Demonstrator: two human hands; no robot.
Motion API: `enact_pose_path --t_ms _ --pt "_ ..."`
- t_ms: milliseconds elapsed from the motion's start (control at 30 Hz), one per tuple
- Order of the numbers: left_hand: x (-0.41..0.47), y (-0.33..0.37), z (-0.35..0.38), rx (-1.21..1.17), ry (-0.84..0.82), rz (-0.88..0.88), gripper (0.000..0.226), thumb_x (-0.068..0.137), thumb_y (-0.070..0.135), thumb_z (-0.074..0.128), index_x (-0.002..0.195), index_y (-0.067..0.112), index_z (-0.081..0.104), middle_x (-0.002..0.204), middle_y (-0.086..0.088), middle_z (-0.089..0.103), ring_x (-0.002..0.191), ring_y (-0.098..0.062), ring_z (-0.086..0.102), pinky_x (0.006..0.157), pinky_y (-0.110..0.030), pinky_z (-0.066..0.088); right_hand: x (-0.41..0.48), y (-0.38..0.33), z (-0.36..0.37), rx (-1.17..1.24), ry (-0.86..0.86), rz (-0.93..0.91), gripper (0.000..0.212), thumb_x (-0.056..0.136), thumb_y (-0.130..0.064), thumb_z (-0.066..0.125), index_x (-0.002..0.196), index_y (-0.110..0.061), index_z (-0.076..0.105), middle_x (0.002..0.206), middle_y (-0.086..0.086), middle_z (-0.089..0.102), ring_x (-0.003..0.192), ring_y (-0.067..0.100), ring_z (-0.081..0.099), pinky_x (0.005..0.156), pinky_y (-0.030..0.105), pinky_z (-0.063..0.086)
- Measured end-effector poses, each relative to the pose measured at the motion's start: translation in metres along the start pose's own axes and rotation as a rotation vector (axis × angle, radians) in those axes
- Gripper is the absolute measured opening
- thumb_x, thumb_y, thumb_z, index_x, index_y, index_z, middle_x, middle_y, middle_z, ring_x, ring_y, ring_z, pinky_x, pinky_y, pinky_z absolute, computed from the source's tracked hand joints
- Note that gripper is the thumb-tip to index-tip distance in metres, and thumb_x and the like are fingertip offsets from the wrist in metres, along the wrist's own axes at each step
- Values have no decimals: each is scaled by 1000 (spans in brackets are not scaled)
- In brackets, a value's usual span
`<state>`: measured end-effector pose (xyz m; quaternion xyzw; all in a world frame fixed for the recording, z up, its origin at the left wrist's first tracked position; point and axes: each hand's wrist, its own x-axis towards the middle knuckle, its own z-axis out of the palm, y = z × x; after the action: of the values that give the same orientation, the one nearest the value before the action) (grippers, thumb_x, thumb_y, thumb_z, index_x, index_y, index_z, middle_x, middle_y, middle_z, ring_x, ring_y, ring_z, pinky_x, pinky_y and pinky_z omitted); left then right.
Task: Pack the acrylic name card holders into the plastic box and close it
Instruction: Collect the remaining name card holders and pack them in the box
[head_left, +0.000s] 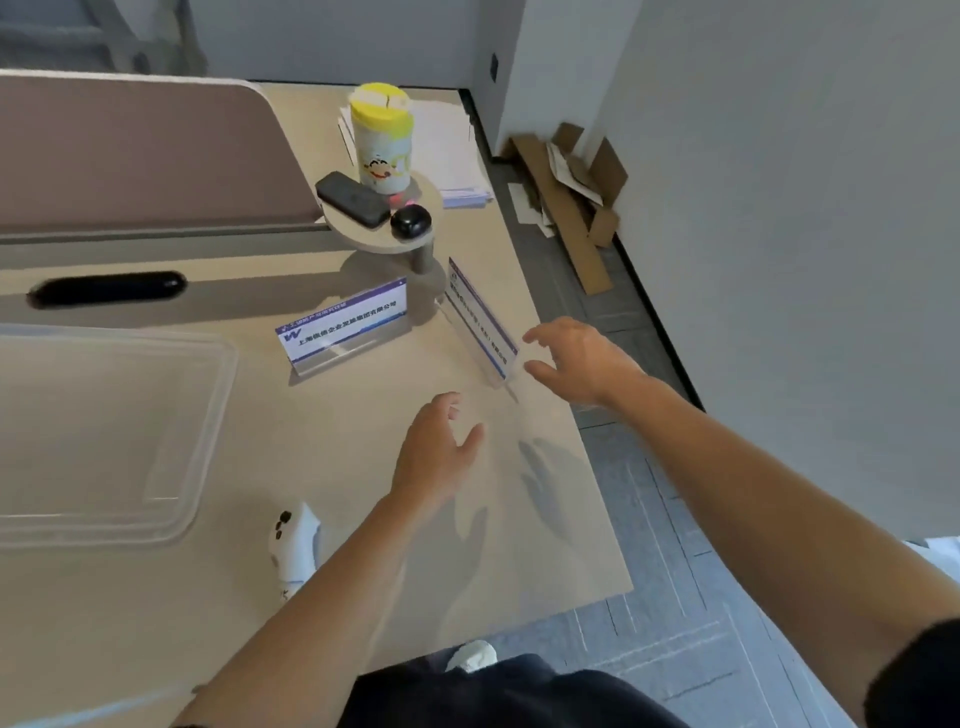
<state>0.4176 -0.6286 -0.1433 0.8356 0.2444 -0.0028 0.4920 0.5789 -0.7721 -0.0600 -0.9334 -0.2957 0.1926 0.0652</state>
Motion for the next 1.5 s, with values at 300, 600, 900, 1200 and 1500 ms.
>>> enact_pose_path --t_ms 300,600,900,1200,1500 --pt "80 32 80 -112 185 -198 70 83 46 70 139 19 39 137 -3 48 121 -19 54 94 -30 50 127 45 0 -189 -122 -232 59 99 -50 44 152 -29 27 154 5 33 132 32 45 99 52 48" --pt "121 50 129 -135 364 -545 93 70 61 68 147 27 28 145 -4 43 128 -24 51 104 -46 45 234 42 10 200 -291 -430 82 94 -68 38 158 -28 7 165 8 18 147 33 28 116 53 30" --pt "158 74 147 -7 485 -538 45 100 24 45 144 23 40 120 -12 64 109 -34 61 93 -41 49 275 35 11 280 -445 -494 68 97 -54 49 154 -25 24 159 6 32 140 32 39 107 44 38" --pt "101 90 130 -10 523 -593 36 101 25 41 134 20 52 108 -5 65 86 -24 58 68 -27 46 239 23 6 670 -522 -383 50 95 -47 57 139 -23 56 134 -2 58 116 14 56 96 32 42" --pt "-14 95 93 -20 578 -491 29 100 26 44 125 29 59 90 3 65 78 -20 56 60 -28 38 126 -6 -5 798 -799 -235 61 80 -69 64 130 -41 43 141 -4 40 126 24 34 102 63 36"
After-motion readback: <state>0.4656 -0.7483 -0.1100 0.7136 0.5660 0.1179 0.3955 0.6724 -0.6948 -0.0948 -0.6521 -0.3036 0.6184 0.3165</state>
